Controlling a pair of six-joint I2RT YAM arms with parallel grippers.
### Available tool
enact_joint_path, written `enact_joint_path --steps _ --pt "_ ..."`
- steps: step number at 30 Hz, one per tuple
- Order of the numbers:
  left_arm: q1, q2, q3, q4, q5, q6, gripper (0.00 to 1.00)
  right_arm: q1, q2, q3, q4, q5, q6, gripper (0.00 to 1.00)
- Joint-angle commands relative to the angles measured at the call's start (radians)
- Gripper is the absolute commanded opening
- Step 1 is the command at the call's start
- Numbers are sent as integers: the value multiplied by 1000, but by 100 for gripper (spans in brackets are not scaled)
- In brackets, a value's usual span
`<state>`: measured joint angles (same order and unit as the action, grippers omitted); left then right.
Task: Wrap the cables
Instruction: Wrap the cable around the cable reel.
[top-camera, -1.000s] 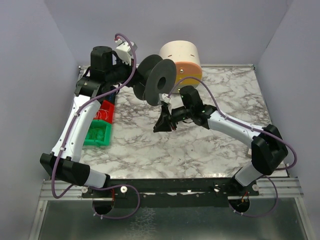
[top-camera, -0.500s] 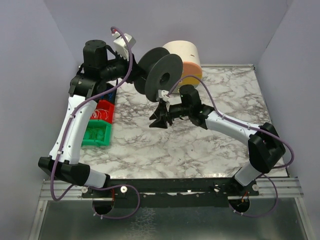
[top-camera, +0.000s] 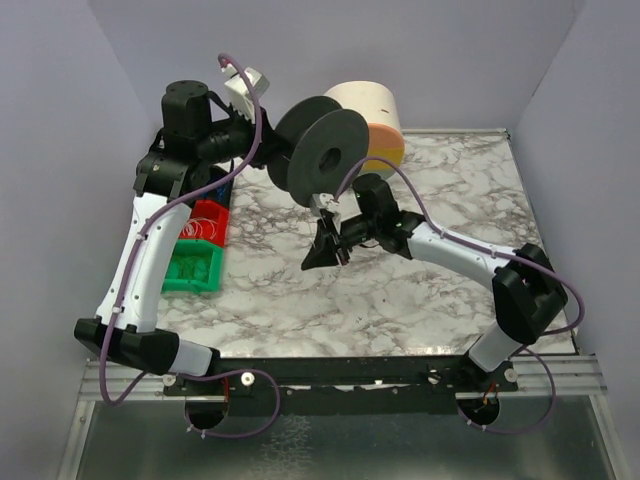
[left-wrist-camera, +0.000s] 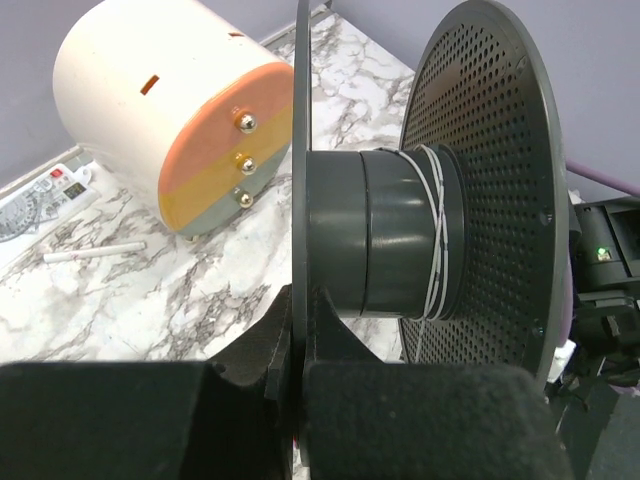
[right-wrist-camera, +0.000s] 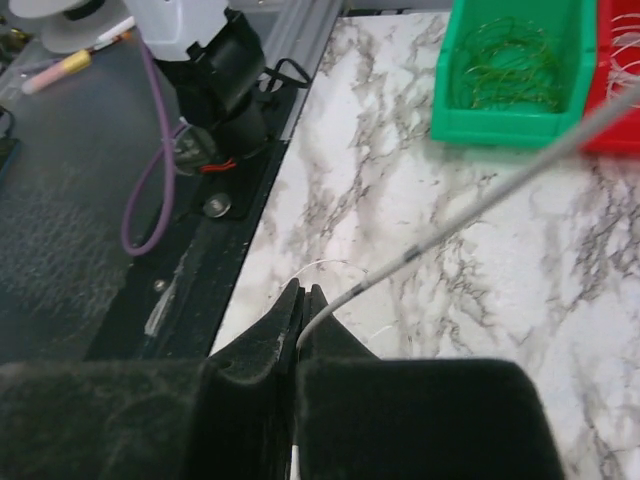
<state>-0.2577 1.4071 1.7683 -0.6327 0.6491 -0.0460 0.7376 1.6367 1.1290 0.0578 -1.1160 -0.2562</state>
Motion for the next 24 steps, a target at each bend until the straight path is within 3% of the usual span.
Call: enact_joint_path --steps 1,5,16,20,22,24 --pt "2 -61 -2 54 60 -9 0 -51 -77 -42 -20 -57 134 0" --pt "2 -70 -18 54 140 -14 0 -199 -96 -164 385 -66 531 0" --pt "2 -124 -59 -92 292 176 0 -450 -38 -118 637 -221 843 1" --pt "-12 -134 -59 -182 230 285 0 -501 -46 -37 463 -308 756 0" --pt "-22 -135 -73 -203 150 332 0 -511 -68 26 201 -332 566 1" --pt "-31 -137 -96 -203 78 360 0 -512 -83 131 -166 -318 281 1"
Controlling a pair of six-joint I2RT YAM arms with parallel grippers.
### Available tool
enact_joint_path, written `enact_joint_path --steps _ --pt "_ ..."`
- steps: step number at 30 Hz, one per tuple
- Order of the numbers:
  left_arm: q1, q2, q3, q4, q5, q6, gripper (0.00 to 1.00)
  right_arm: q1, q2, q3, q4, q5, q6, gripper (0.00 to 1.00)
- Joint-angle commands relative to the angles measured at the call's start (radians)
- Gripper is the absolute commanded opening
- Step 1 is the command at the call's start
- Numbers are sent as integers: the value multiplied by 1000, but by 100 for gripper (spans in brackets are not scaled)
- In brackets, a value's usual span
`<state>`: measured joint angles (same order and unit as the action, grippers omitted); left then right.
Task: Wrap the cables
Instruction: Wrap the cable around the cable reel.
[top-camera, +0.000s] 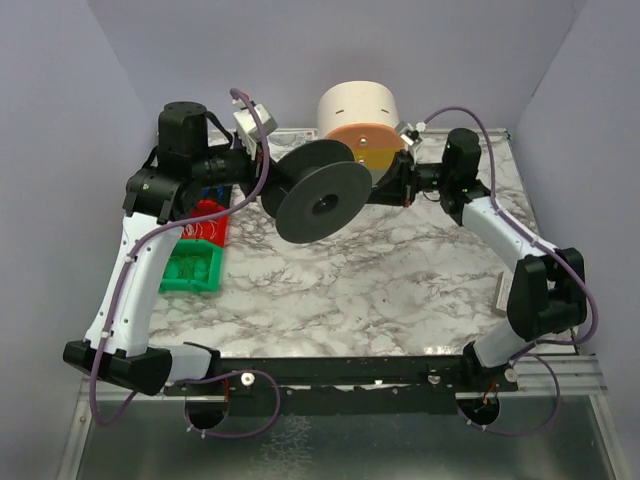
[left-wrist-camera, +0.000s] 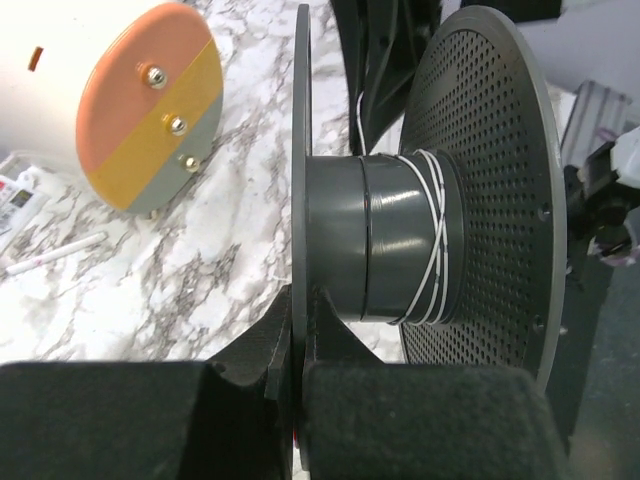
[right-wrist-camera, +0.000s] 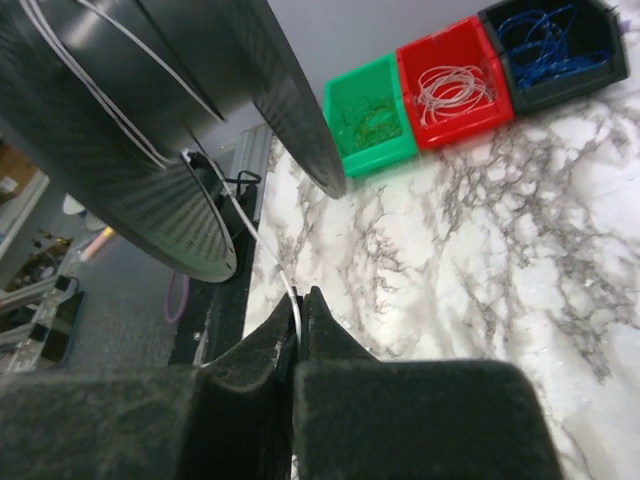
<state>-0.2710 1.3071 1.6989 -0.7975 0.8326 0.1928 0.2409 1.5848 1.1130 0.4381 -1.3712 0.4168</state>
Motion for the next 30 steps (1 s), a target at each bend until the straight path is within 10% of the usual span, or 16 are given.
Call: enact_joint_path --steps 1,12,17,22,30 --pt "-23 -37 -39 -38 -134 132 0 -15 -27 187 -670 -62 -489 1" --pt "-153 -50 -179 125 -540 116 0 -11 21 451 -1231 -149 -705 1" --pt "-159 -26 -206 194 -618 61 0 72 -64 397 -954 -128 -423 0" --pt "-166 11 -203 201 -602 38 0 174 -139 242 -154 -45 199 1" --pt "-168 20 -222 253 -735 -20 0 300 -56 372 -164 42 273 1"
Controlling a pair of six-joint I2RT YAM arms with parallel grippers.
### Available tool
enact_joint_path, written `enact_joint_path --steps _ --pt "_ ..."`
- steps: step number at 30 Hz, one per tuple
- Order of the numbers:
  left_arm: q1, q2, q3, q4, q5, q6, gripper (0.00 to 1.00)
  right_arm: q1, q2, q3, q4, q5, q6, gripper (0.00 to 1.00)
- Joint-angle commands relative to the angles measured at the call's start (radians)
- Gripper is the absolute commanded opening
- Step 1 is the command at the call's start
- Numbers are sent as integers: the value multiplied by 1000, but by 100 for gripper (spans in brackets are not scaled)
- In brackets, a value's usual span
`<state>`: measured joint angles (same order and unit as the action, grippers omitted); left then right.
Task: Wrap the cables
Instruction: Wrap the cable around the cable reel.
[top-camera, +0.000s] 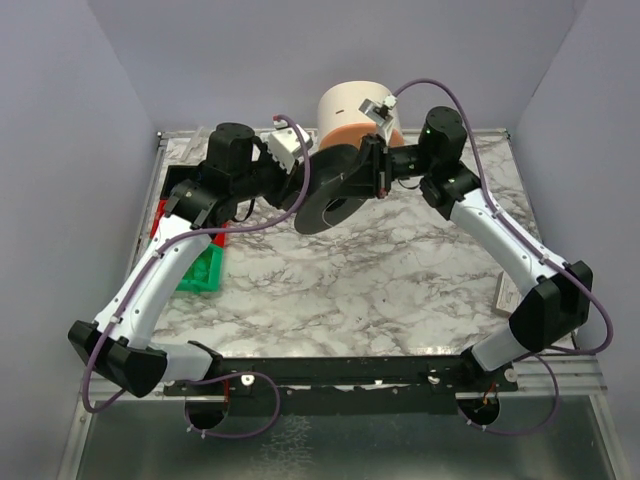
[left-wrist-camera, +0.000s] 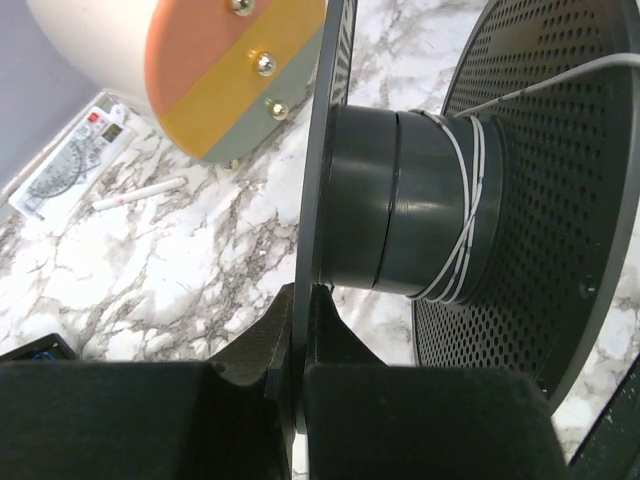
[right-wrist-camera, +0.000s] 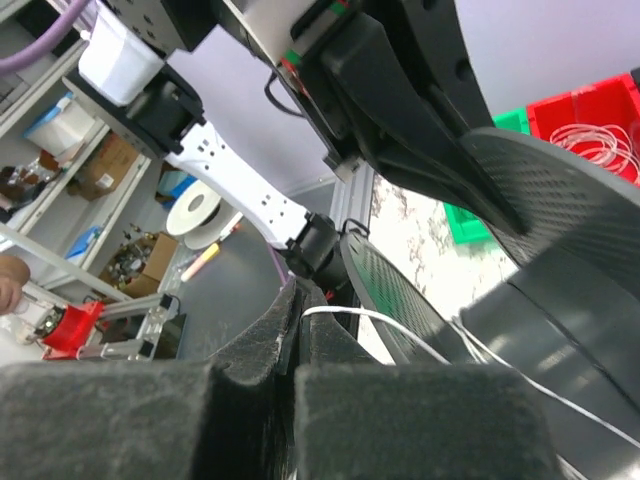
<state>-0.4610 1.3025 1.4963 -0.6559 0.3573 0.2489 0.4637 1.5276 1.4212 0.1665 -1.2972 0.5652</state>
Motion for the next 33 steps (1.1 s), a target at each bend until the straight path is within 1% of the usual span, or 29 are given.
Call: enact_joint_path --steps 1,3,5,7,10,16,20,24,29,31,33 --pt "23 24 -24 122 -295 -93 0 91 3 64 103 -11 119 1" --pt "28 22 -38 146 -339 -131 0 129 11 63 58 42 66 1" --pt "46 23 -49 170 -346 -183 0 174 28 79 -22 85 -11 0" --pt "79 24 -57 193 -313 -241 0 218 54 89 -76 105 -70 0" --pt "124 21 -59 220 -244 -324 0 280 95 90 -114 110 -125 0" --pt "166 4 -43 243 -195 -374 0 382 176 79 -218 108 -281 0" --pt "187 0 -16 240 -176 -390 0 407 220 48 -253 81 -382 0" --pt "200 14 42 213 -179 -390 0 419 232 -26 -272 68 -482 1" --pt "215 39 128 179 -129 -399 0 418 238 -117 -344 125 -654 0" --pt "223 42 146 176 -88 -408 0 410 246 -147 -343 138 -677 1" --pt "231 42 158 176 -36 -419 0 386 259 -164 -319 132 -666 1"
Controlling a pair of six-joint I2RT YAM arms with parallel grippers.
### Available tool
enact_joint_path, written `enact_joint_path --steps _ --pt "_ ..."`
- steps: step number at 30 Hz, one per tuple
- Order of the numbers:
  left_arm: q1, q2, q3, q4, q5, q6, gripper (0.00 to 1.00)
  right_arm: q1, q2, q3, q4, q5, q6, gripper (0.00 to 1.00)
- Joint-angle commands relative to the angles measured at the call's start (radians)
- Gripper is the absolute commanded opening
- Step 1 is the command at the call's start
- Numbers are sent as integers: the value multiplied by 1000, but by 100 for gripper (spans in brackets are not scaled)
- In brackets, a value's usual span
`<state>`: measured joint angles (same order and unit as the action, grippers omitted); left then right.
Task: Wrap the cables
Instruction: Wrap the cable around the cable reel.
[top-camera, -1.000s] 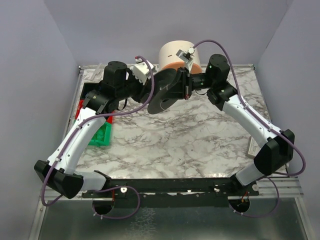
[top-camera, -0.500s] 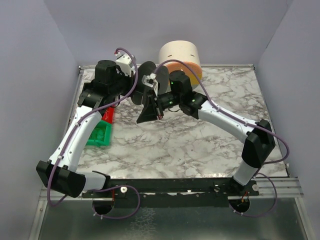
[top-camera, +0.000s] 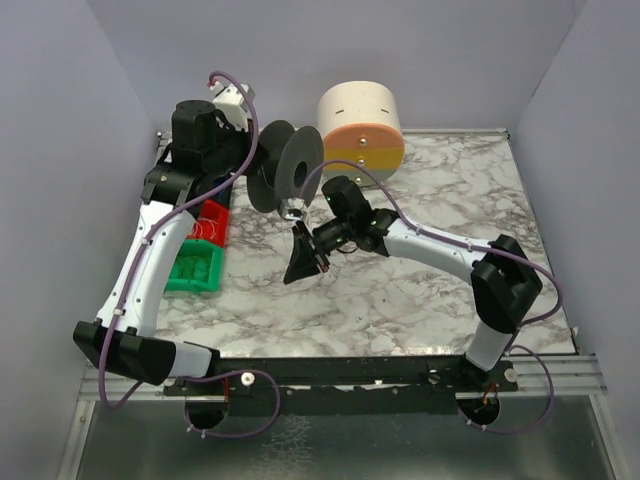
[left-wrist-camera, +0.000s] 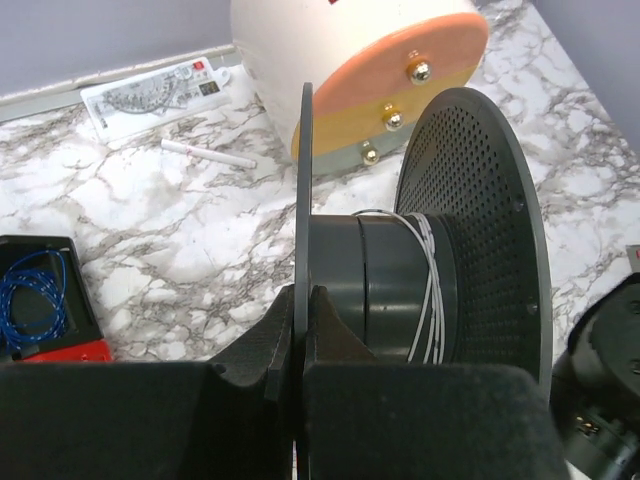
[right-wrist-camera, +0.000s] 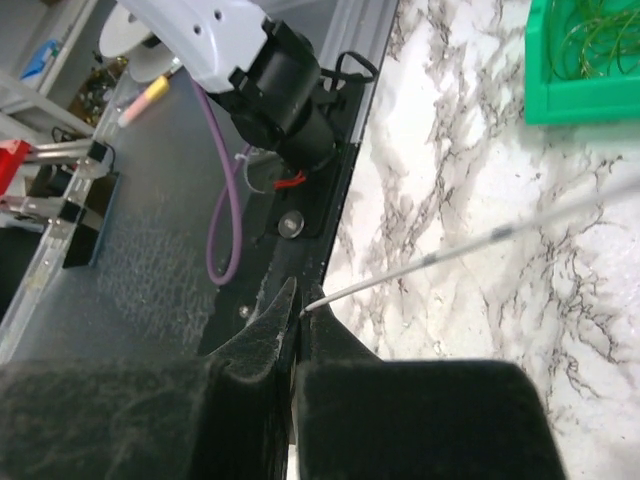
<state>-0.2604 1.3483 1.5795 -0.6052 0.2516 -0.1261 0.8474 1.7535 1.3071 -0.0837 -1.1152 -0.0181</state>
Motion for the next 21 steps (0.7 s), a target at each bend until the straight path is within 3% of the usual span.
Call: enact_joint_path --steps 1,8,12,18,21 --pt "35 -6 78 125 95 -50 0 -15 35 -57 -49 -51 -68 0" --pt "66 -38 63 120 175 -48 0 -171 -15 -175 194 -124 120 0" --pt "69 -64 45 100 220 -9 0 -242 -48 -216 234 -145 151 0" --pt "69 -109 9 85 310 31 0 -404 -159 -369 459 212 338 1" --pt "69 -114 -3 80 362 35 0 -473 -189 -362 462 338 363 1"
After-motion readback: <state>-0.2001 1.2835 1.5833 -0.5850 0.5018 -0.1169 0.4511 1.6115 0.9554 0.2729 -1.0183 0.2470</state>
